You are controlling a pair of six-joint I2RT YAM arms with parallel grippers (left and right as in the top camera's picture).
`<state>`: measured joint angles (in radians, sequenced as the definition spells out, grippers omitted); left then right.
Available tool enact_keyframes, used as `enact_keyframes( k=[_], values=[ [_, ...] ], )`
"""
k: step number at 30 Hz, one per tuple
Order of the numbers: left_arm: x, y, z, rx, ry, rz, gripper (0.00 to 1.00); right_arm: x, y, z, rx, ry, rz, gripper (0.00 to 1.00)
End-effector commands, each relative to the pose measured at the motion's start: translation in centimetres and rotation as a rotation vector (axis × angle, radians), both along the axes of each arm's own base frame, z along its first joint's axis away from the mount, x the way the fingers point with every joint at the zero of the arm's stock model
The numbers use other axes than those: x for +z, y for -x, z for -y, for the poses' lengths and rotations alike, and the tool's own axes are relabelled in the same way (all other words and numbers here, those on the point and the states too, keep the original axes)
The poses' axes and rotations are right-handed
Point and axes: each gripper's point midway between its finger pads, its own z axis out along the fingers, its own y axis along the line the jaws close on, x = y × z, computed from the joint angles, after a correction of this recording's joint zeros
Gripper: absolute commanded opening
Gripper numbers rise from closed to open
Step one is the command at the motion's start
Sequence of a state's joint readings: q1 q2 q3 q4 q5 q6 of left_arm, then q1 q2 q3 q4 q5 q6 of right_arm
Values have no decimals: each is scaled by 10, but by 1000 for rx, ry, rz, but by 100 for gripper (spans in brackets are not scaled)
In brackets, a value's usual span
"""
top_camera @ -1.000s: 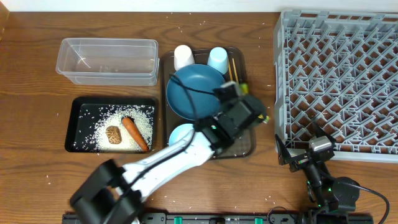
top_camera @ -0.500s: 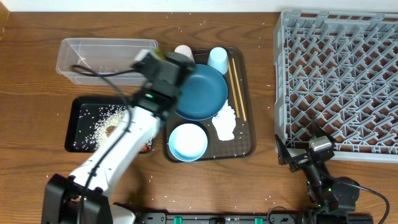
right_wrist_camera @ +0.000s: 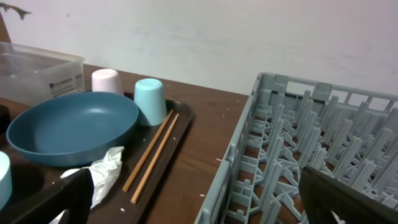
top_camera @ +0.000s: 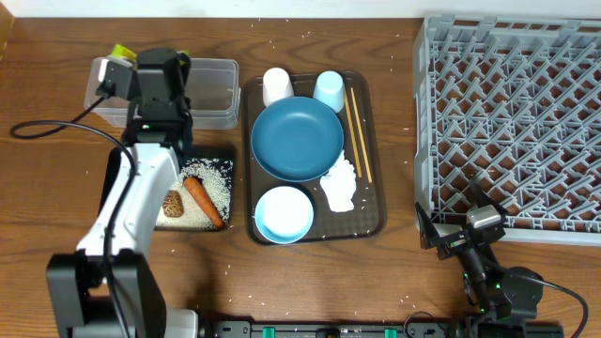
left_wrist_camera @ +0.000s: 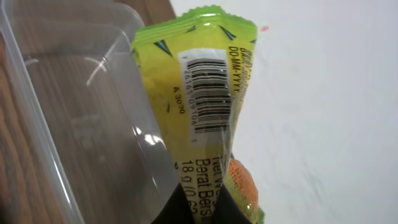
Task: Sort waste into correct bins and load items into the dishwasher rack
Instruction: 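Drop the yellow wrapper into the clear plastic bin, open left gripper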
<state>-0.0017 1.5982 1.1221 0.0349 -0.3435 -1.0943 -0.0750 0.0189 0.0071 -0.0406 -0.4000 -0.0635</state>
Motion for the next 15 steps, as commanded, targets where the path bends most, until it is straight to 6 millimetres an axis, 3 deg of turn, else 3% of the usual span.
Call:
enact_keyframes(
  k=[1, 6, 8, 10, 11, 15],
  values=[
    [-26, -7, -6, 8, -14, -45, 9, -1, -1, 6, -26, 12, -1, 99],
    [-55, -14, -7, 10, -14, -90, 14, -1, -1, 6, -26, 12, -1, 99],
    [-64, -15, -7, 9, -14, -110, 41, -1, -1, 6, -26, 12, -1, 99],
    [-69, -15, -7, -3, -32, -129, 76, -1, -1, 6, -26, 12, -1, 99],
    [-69, -15, -7, -16, -52, -139, 87, -1, -1, 6, -26, 12, -1, 99],
    [-62, -15, -7, -72, -140, -169, 100, -1, -1, 6, -26, 12, -1, 99]
  ],
)
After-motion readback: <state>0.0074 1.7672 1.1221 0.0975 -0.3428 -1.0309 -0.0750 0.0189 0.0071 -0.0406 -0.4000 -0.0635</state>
